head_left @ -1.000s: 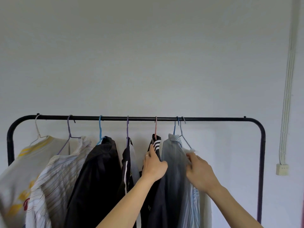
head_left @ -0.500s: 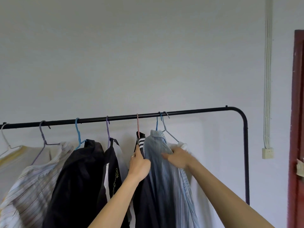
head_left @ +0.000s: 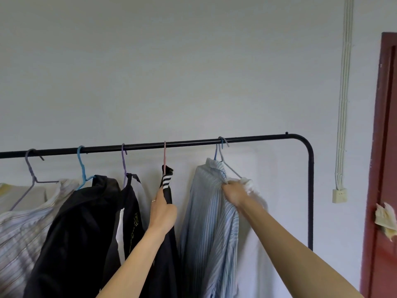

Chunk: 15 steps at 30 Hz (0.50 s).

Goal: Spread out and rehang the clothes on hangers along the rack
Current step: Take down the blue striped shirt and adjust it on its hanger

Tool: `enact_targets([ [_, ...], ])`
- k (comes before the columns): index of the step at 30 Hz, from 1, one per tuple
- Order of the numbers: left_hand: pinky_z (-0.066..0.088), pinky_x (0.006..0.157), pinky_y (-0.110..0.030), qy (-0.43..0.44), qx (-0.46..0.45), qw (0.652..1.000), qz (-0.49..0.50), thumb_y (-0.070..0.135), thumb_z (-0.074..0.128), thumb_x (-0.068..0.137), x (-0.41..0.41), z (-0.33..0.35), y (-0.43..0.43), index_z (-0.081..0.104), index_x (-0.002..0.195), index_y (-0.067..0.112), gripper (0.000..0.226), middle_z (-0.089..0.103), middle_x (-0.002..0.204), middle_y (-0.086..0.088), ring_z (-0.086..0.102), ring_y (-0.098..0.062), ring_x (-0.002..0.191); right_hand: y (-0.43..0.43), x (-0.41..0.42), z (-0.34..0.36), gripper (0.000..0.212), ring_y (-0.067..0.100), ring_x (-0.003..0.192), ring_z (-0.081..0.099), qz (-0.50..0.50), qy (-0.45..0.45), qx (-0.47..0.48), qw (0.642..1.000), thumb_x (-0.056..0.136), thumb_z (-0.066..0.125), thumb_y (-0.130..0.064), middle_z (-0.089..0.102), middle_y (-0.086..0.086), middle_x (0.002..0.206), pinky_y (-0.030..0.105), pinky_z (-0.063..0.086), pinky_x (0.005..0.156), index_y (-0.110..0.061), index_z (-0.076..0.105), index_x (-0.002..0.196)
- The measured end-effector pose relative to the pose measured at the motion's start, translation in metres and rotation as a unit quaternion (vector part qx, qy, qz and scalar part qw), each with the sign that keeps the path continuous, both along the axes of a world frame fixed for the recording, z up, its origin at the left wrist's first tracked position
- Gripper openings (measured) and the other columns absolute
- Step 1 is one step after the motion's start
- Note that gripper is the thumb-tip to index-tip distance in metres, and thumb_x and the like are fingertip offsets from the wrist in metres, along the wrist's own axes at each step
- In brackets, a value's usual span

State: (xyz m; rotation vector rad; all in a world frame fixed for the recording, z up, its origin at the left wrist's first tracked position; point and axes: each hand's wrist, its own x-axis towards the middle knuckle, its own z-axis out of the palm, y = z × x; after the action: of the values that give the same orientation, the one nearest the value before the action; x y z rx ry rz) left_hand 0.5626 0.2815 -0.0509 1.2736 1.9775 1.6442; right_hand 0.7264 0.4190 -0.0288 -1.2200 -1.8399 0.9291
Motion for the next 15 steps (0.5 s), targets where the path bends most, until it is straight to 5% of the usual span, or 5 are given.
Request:
enact_targets([
  [7,0.04,0.109,-0.048,-0.014,-0.025,0.999,0.016,-0.007,0.03,0.078,0.001,0.002,0.001,0.034,0.15,0.029,0.08,0.051,0.135,-0.008,0.046,-0.031,0.128,0.013,0.021,0.026,0.025,0.028,0.089,0.057,-0.024,0.028,0.003,0.999,0.096,0.035,-0.026,0.062,0.012,0.1,0.035,0.043,0.08,-0.012,0.054,0.106],
  [11,0.049,0.078,-0.027,-0.013,-0.031,0.999,0.016,-0.005,0.031,0.083,-0.004,0.007,-0.002,0.042,0.145,0.026,0.07,0.058,0.123,-0.007,0.059,-0.023,0.104,0.025,0.015,0.029,0.044,0.035,0.104,0.058,-0.022,0.011,0.001,1.0,0.091,0.035,-0.033,0.062,0.014,0.111,0.04,0.045,0.094,-0.007,0.056,0.12],
  [15,0.046,0.103,-0.039,-0.001,-0.037,0.999,0.004,-0.008,0.03,0.082,-0.007,0.01,-0.006,0.036,0.15,0.028,0.077,0.056,0.133,-0.005,0.053,-0.025,0.12,0.033,0.004,0.037,0.033,0.029,0.092,0.054,-0.022,0.048,-0.002,0.999,0.098,0.034,-0.023,0.062,0.021,0.112,0.033,0.04,0.078,-0.003,0.057,0.111],
])
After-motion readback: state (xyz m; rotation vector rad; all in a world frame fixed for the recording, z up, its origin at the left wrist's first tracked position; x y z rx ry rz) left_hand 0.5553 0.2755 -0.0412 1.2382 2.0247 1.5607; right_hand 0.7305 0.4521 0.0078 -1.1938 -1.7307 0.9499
